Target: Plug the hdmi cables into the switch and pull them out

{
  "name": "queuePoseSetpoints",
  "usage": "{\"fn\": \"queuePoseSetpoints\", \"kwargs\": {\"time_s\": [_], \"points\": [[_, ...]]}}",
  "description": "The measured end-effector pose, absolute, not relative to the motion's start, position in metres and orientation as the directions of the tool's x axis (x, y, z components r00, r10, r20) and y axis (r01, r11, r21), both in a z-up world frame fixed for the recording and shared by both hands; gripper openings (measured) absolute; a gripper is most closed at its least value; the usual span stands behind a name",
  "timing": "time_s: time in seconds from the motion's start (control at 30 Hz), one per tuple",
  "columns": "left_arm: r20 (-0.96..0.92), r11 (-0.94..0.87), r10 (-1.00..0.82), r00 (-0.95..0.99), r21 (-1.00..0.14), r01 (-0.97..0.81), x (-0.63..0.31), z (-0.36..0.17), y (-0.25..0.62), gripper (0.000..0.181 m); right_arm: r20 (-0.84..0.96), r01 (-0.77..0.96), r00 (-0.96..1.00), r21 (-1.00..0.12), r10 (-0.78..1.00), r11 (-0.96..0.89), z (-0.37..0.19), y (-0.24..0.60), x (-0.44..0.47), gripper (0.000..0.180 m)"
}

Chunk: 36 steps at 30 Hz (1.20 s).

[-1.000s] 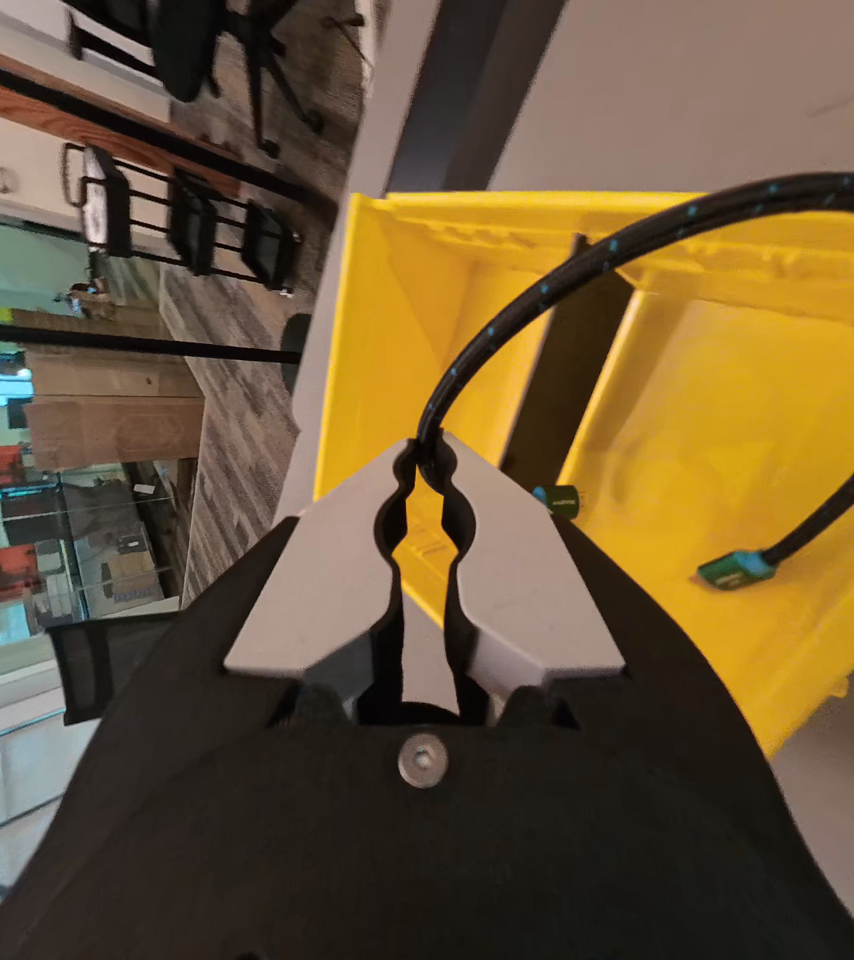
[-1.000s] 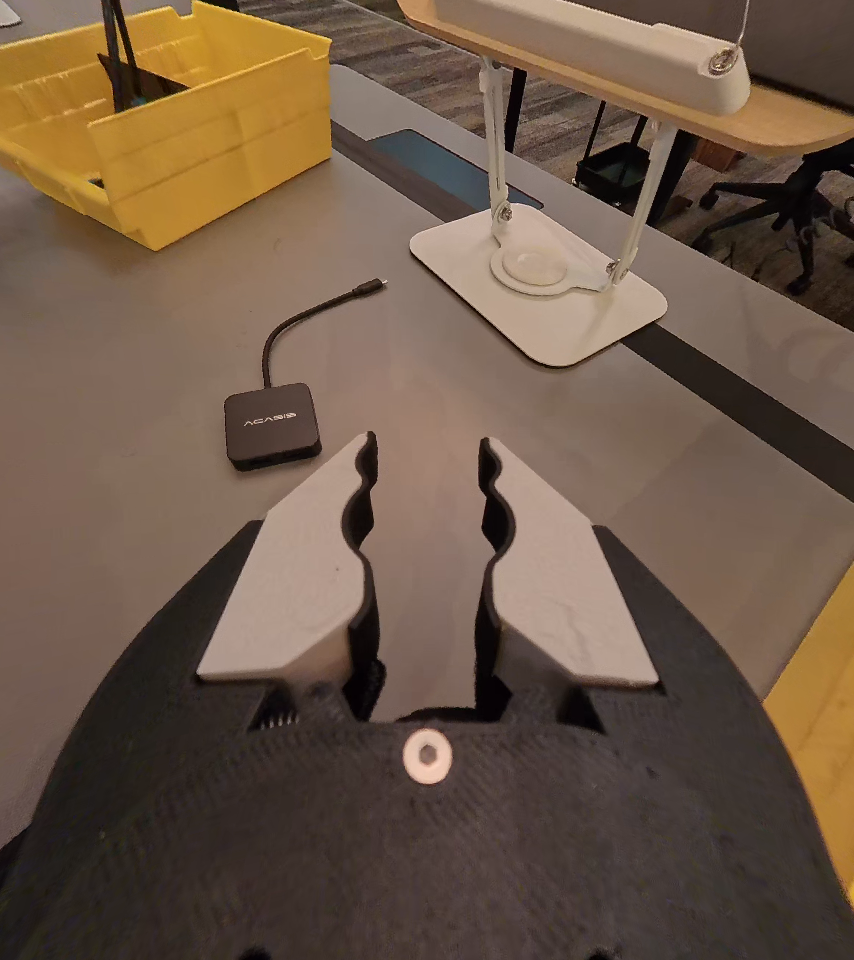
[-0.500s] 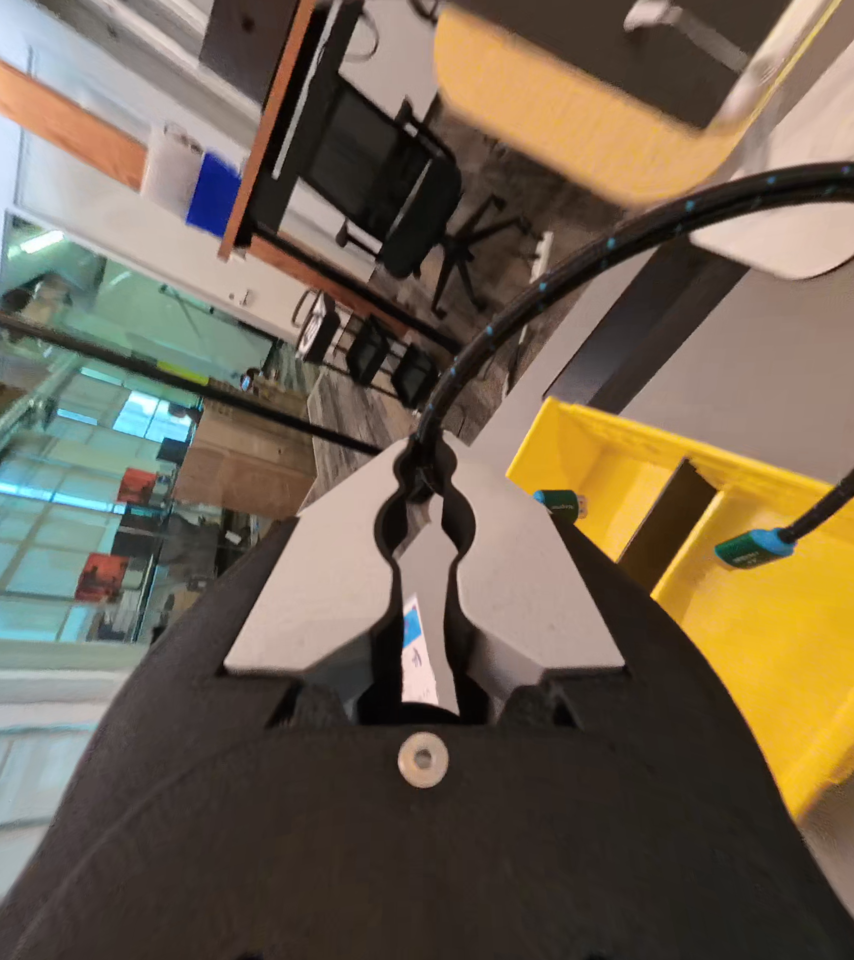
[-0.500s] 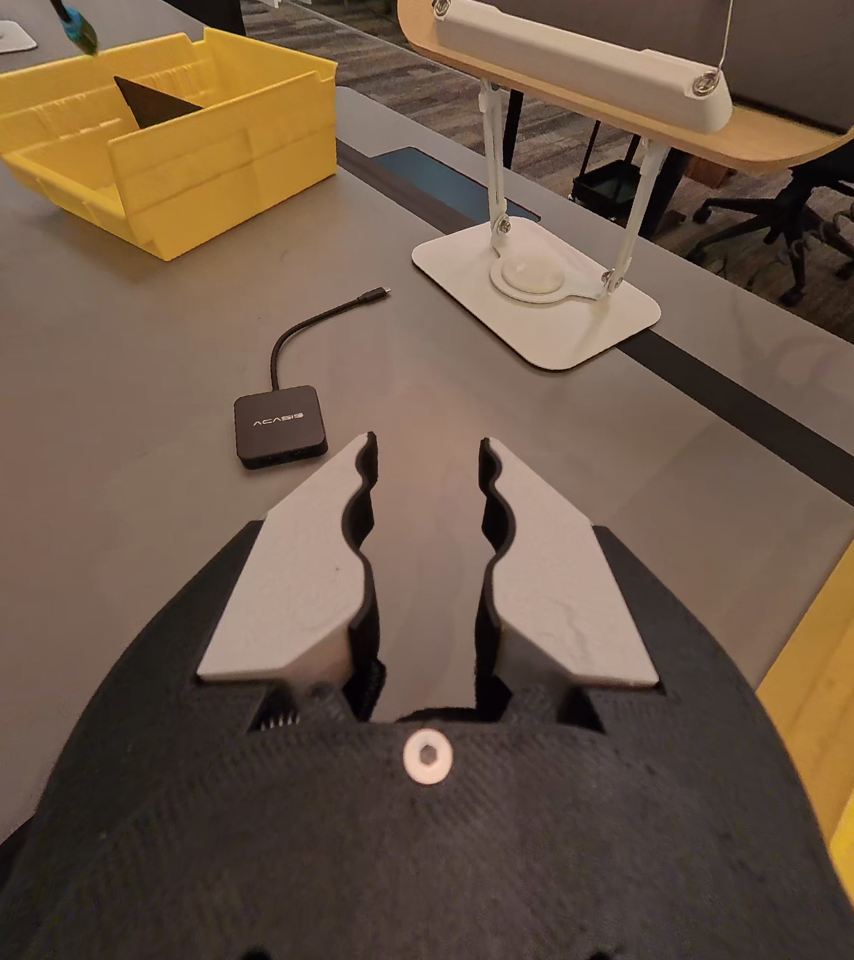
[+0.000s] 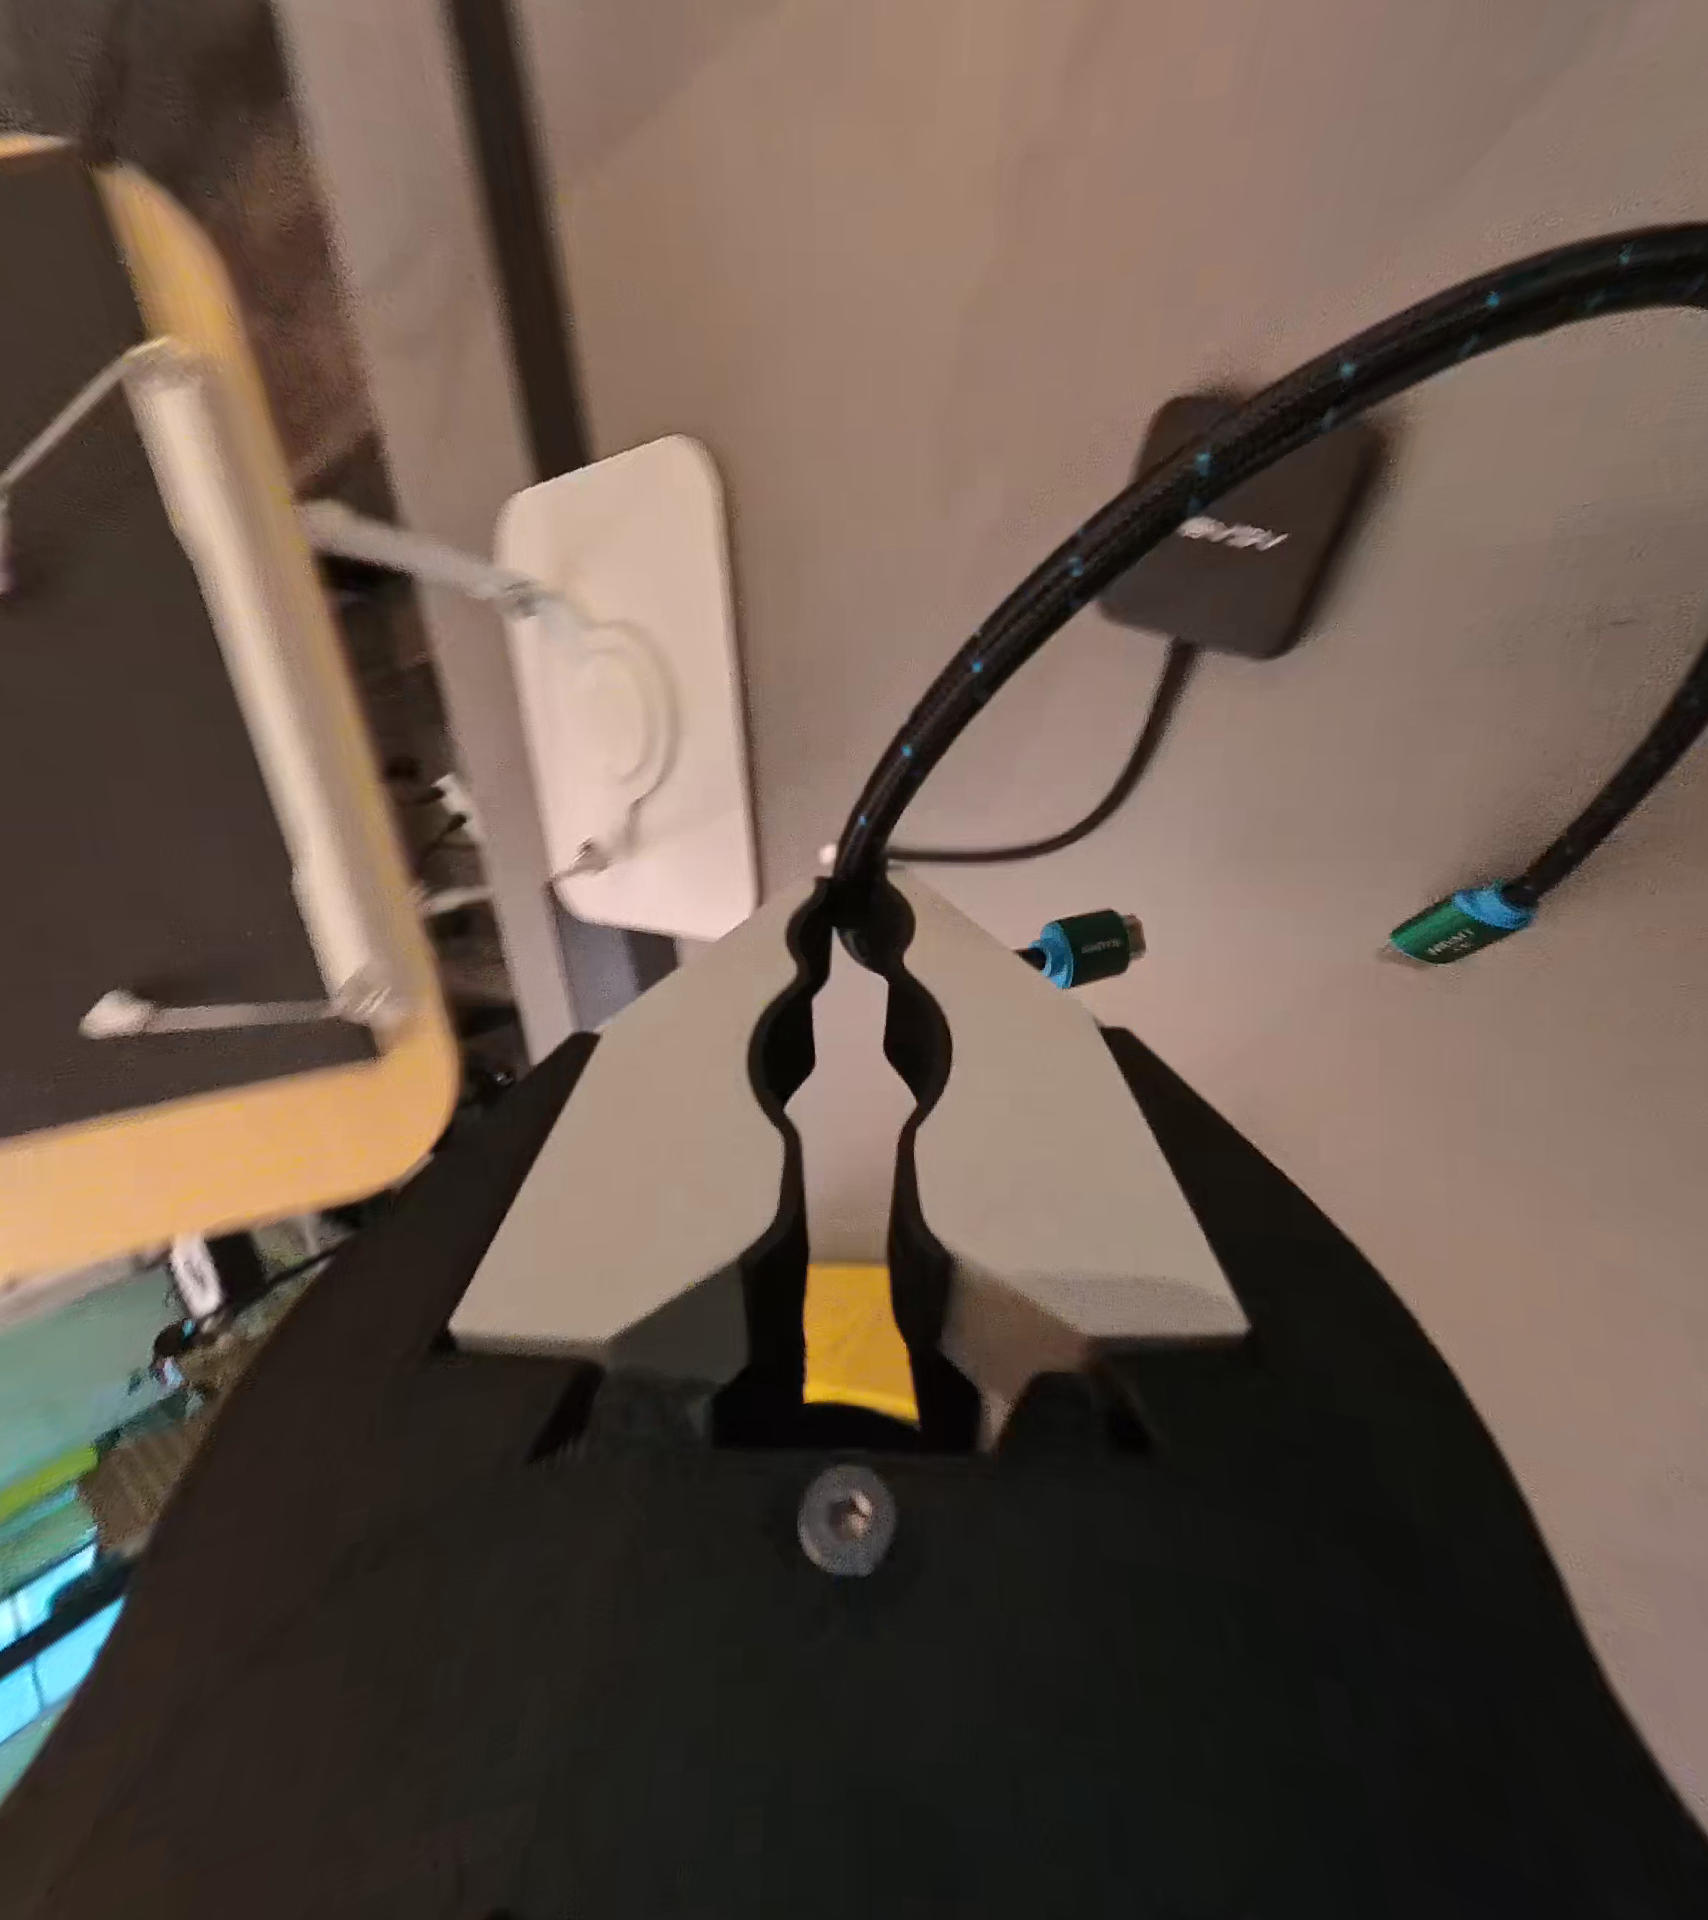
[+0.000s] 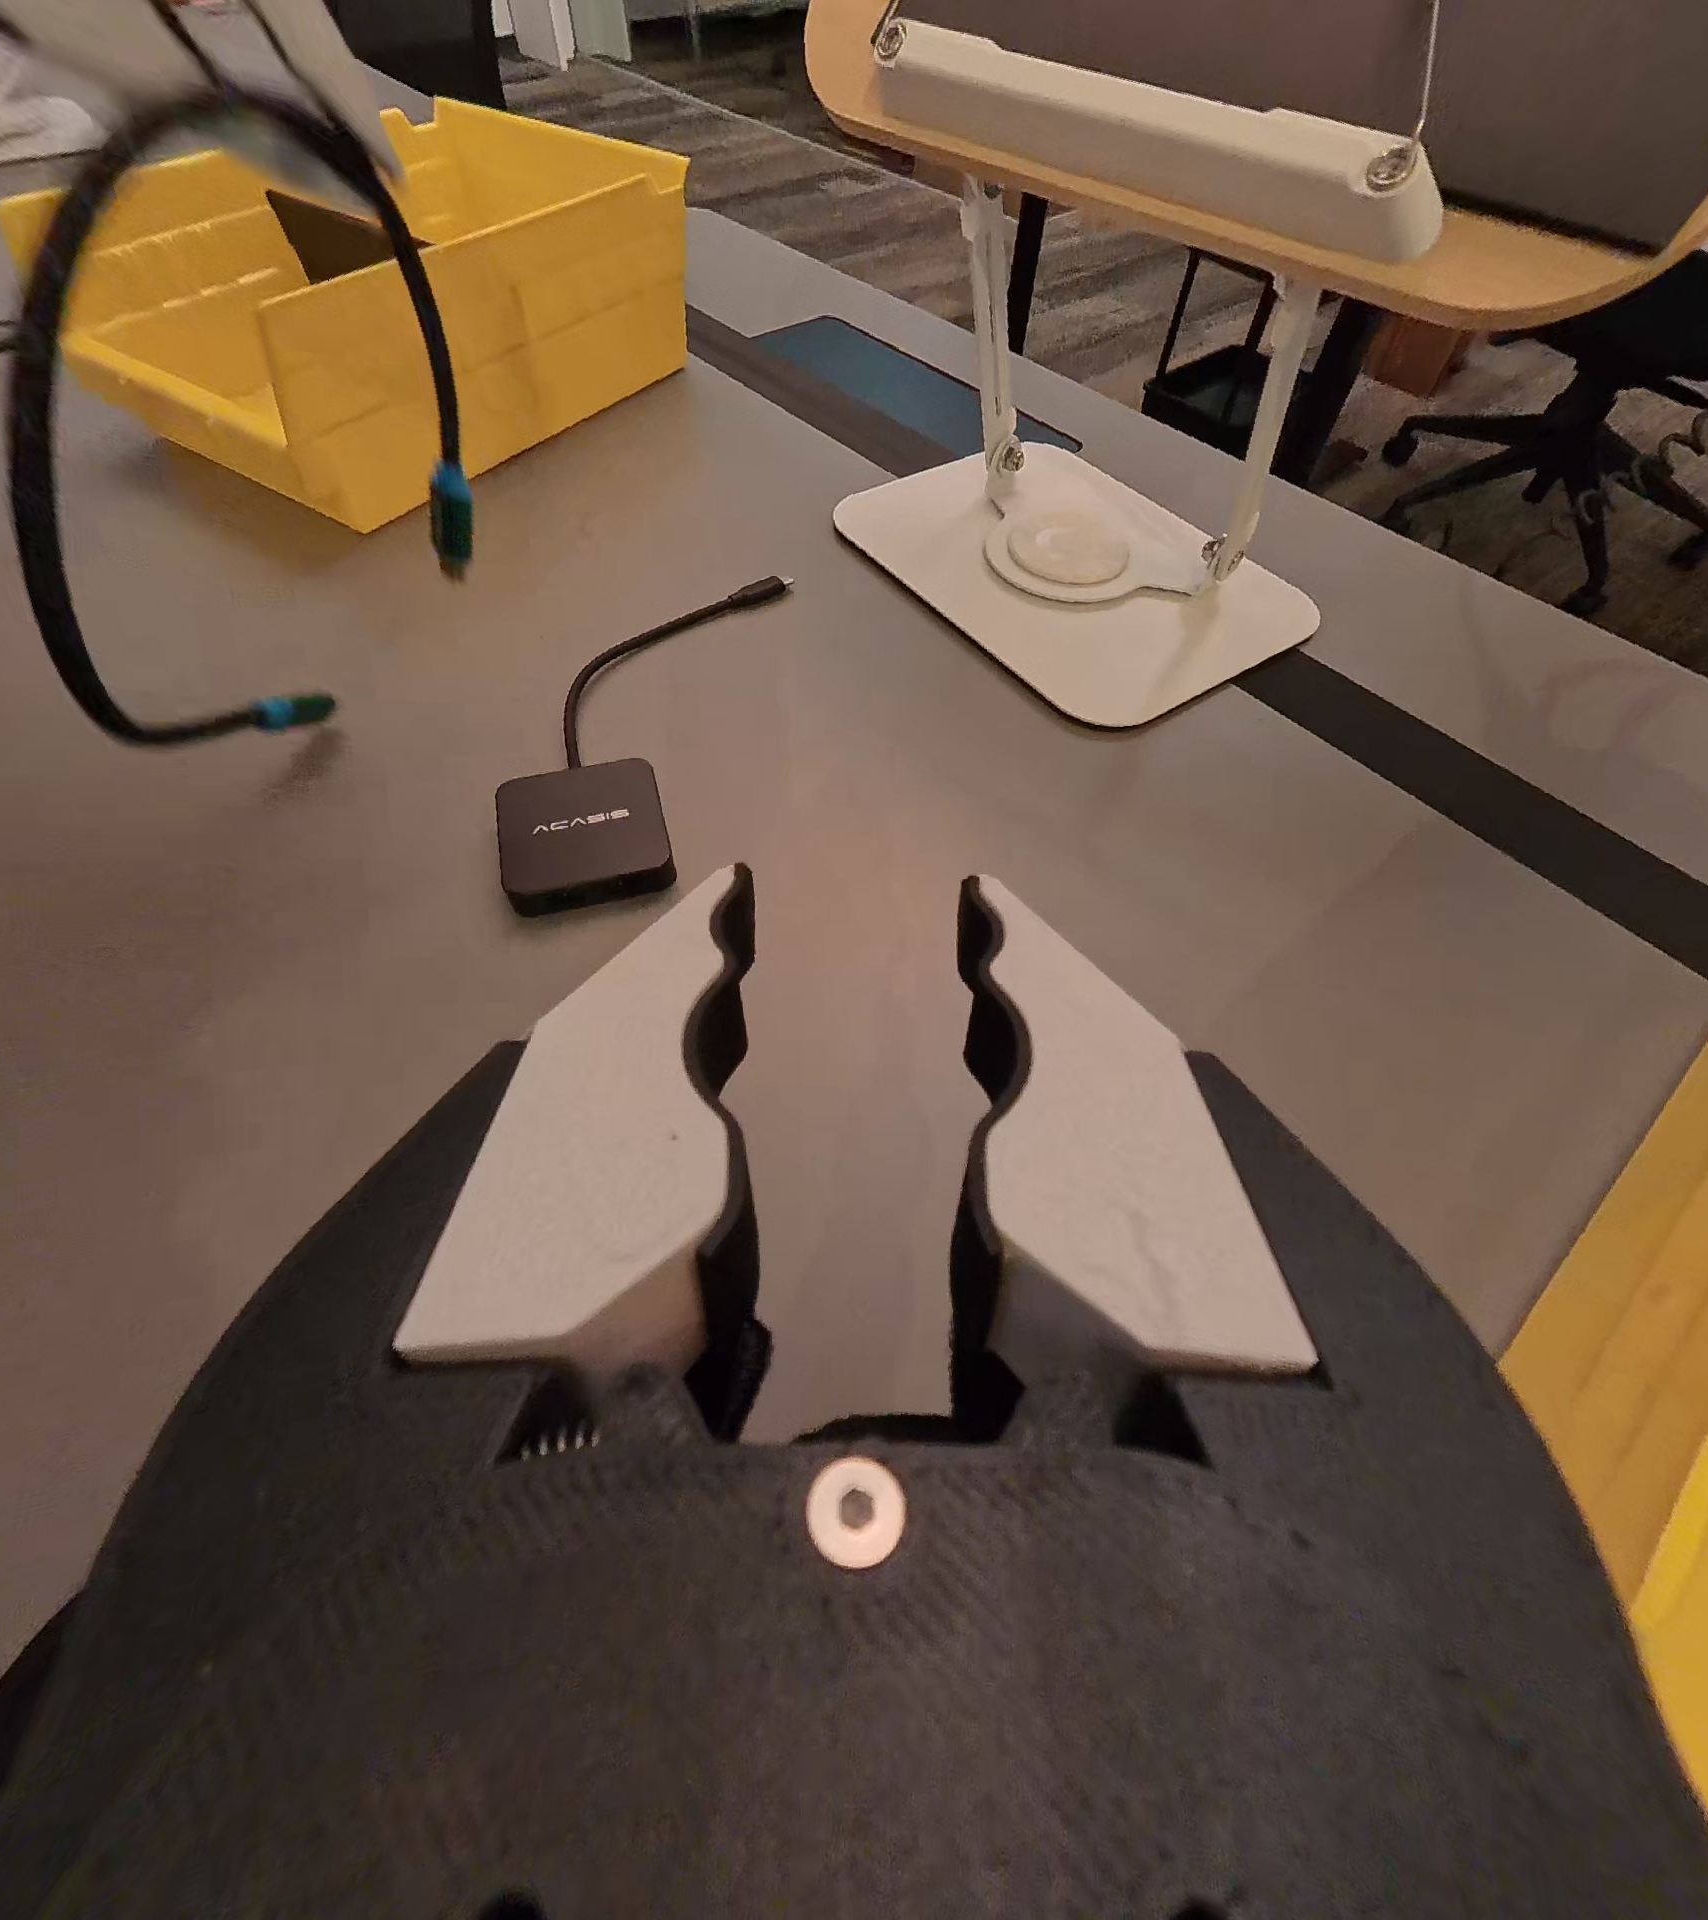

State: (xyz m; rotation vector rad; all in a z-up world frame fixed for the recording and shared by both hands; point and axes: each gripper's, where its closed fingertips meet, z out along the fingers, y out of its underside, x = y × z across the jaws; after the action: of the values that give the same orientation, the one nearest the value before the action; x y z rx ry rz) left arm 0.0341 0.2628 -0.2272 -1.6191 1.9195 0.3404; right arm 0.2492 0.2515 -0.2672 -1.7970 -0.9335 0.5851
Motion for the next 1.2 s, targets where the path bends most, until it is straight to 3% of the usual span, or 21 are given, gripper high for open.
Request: {"fn": "queuePoseSetpoints", "kwargs": {"time_s": [0.23,0.4,0.63,0.77,0.97,1.2], "points": [[-0.475,0.293,-0.855,-0.208,-0.113,-0.949,0.084,-0.304,0.254,0.004,0.003,0.31,0.6,-0.923,0.8,-0.229,-0.274,0.247,0.262,0.038],[-0.408,0.247,-0.897,-0.167,-0.153,-0.957,0.096,-0.338,0.254,0.005,-0.01,0.295,0.607,-0.926,0.795,-0.237,-0.278,0.248,0.269,0.038],[-0.391,0.102,-0.92,0.02,-0.289,-0.952,0.083,-0.337,0.256,0.052,-0.019,0.285,0.606,-0.928,0.795,-0.24,-0.281,0.246,0.27,0.037],[-0.447,0.002,-0.882,0.15,-0.322,-0.947,0.042,-0.314,0.26,0.064,-0.019,0.281,0.604,-0.93,0.797,-0.236,-0.281,0.246,0.269,0.037],[-0.492,-0.227,-0.762,0.42,-0.404,-0.886,-0.068,-0.271,0.25,0.065,-0.024,0.28,0.598,-0.93,0.801,-0.237,-0.283,0.247,0.267,0.037],[-0.457,-0.485,-0.69,0.561,-0.284,-0.827,-0.2,-0.305,0.209,0.061,-0.024,0.291,0.579,-0.928,0.815,-0.234,-0.285,0.247,0.254,0.037]]}}
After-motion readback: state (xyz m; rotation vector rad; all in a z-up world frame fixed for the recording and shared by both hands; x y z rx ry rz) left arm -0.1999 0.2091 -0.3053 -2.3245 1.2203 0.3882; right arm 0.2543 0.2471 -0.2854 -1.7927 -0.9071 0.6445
